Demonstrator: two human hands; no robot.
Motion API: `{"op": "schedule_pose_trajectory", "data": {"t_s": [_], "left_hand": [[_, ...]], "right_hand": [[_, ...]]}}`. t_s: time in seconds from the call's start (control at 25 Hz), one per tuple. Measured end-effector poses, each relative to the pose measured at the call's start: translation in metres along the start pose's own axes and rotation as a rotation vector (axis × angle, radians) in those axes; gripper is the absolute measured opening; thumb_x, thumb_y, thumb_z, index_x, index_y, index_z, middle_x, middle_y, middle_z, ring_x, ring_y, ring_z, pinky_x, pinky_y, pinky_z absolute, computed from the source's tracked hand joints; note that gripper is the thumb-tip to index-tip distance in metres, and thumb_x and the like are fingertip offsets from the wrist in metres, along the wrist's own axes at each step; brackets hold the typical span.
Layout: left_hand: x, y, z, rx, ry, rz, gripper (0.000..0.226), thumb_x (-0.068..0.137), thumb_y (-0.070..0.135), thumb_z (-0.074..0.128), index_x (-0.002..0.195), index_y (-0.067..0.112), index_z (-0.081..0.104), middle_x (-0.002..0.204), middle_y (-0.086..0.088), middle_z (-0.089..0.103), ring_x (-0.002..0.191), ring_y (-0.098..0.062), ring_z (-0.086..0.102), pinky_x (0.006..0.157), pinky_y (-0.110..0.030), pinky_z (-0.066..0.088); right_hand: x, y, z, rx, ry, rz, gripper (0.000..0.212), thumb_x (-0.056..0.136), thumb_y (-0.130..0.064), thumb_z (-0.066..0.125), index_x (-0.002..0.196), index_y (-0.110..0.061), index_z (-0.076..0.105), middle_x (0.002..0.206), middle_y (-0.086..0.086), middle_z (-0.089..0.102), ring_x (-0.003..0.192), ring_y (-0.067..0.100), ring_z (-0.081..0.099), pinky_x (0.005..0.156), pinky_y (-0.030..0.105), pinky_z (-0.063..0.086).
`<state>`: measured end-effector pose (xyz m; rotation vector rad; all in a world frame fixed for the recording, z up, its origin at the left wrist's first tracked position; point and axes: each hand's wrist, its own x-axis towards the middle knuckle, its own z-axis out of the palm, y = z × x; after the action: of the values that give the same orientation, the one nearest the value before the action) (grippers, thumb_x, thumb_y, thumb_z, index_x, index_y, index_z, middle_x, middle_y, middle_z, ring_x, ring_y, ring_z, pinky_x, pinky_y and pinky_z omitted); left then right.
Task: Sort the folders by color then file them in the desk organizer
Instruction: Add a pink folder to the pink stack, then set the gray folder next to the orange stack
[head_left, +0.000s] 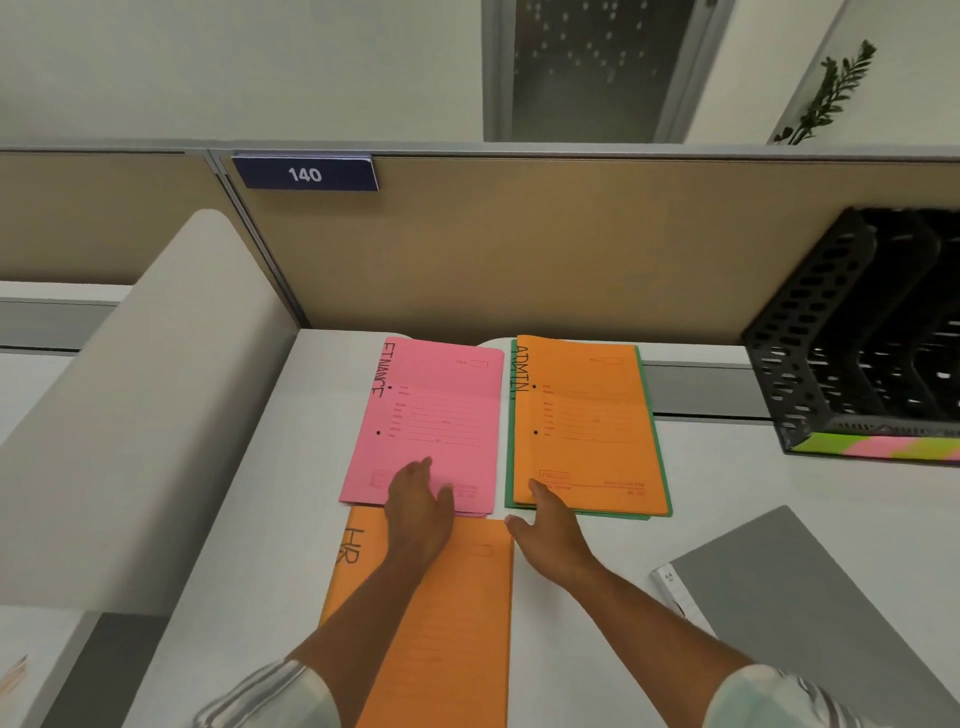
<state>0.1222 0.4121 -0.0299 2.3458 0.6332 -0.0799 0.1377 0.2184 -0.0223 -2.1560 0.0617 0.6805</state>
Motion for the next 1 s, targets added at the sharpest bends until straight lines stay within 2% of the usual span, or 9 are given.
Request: {"op": "schedule_pose_trajectory", "data": {"t_s": [0.08,0.24,0.36,0.48,0.6,0.72,0.8,0.88,1.0], "left_hand": [[-0.022,0.012,0.017,0.1,-0.038,0.064,0.06,0.107,0.032,0.057,0.159,0.009,0.04,0.164,-0.014,0.042,0.155,-0.033,0.033,0.128,-0.052,0.029],[-0.067,0.041,0.054,0.303,-0.121,0.196,0.07,0.109,0.048,0.045,0.167,0.016,0.022,0.175,-0.012,0.019,0.163,-0.034,0.01,0.132,-0.049,0.013],[-0.102,0.063,0.083,0.377,-0.172,0.269,0.073,0.108,0.052,0.042,0.168,0.017,0.017,0.177,-0.012,0.011,0.164,-0.035,0.005,0.132,-0.049,0.009],[-0.138,0.082,0.115,0.46,-0.249,0.317,0.076,0.109,0.053,0.038,0.169,0.017,0.009,0.178,-0.013,0.0,0.164,-0.035,-0.004,0.132,-0.049,0.002],[-0.167,0.099,0.145,0.521,-0.329,0.331,0.079,0.109,0.056,0.034,0.169,0.016,0.001,0.177,-0.012,-0.009,0.164,-0.035,-0.01,0.132,-0.051,-0.001],[-0.189,0.118,0.172,0.604,-0.388,0.339,0.083,0.107,0.062,0.028,0.169,0.015,-0.004,0.177,-0.01,-0.015,0.163,-0.034,-0.014,0.13,-0.052,-0.006],[-0.202,0.128,0.186,0.635,-0.4,0.344,0.083,0.108,0.062,0.025,0.168,0.014,-0.005,0.177,-0.01,-0.015,0.163,-0.033,-0.015,0.13,-0.051,-0.007],[-0.216,0.138,0.199,0.621,-0.408,0.339,0.081,0.109,0.058,0.026,0.168,0.01,-0.001,0.178,-0.011,-0.008,0.164,-0.032,-0.01,0.131,-0.05,-0.001],[-0.237,0.152,0.212,0.512,-0.399,0.253,0.083,0.106,0.059,0.037,0.167,0.008,0.013,0.174,-0.013,0.02,0.159,-0.034,0.022,0.128,-0.046,0.025]], "right_hand": [[-0.014,0.016,-0.011,-0.122,0.04,-0.04,0.075,0.103,-0.037,0.058,0.165,-0.02,0.018,0.171,-0.002,0.021,0.157,0.022,0.024,0.126,0.041,0.025],[-0.045,0.059,-0.04,-0.403,0.163,-0.114,0.076,0.104,-0.043,0.053,0.165,-0.021,0.014,0.173,0.001,0.016,0.158,0.024,0.02,0.126,0.042,0.022],[-0.067,0.1,-0.072,-0.547,0.207,-0.091,0.076,0.104,-0.045,0.051,0.165,-0.018,0.014,0.173,0.004,0.015,0.158,0.024,0.019,0.126,0.042,0.021],[-0.089,0.142,-0.108,-0.605,0.216,-0.026,0.074,0.104,-0.043,0.05,0.164,-0.017,0.015,0.173,0.005,0.016,0.158,0.024,0.019,0.125,0.042,0.023],[-0.111,0.183,-0.141,-0.621,0.243,0.016,0.071,0.1,-0.036,0.054,0.16,-0.015,0.023,0.167,0.008,0.026,0.152,0.026,0.028,0.122,0.042,0.03],[-0.13,0.223,-0.173,-0.638,0.256,0.075,0.071,0.098,-0.035,0.052,0.159,-0.015,0.023,0.168,0.009,0.022,0.154,0.026,0.023,0.121,0.043,0.027],[-0.14,0.246,-0.191,-0.659,0.239,0.122,0.073,0.1,-0.04,0.05,0.161,-0.015,0.019,0.17,0.01,0.016,0.156,0.026,0.019,0.121,0.044,0.026],[-0.148,0.268,-0.207,-0.682,0.225,0.163,0.074,0.101,-0.044,0.05,0.162,-0.017,0.017,0.17,0.011,0.014,0.156,0.028,0.018,0.12,0.045,0.027],[-0.156,0.294,-0.226,-0.678,0.209,0.229,0.077,0.1,-0.051,0.05,0.161,-0.018,0.017,0.17,0.014,0.016,0.155,0.032,0.02,0.119,0.051,0.03]]}}
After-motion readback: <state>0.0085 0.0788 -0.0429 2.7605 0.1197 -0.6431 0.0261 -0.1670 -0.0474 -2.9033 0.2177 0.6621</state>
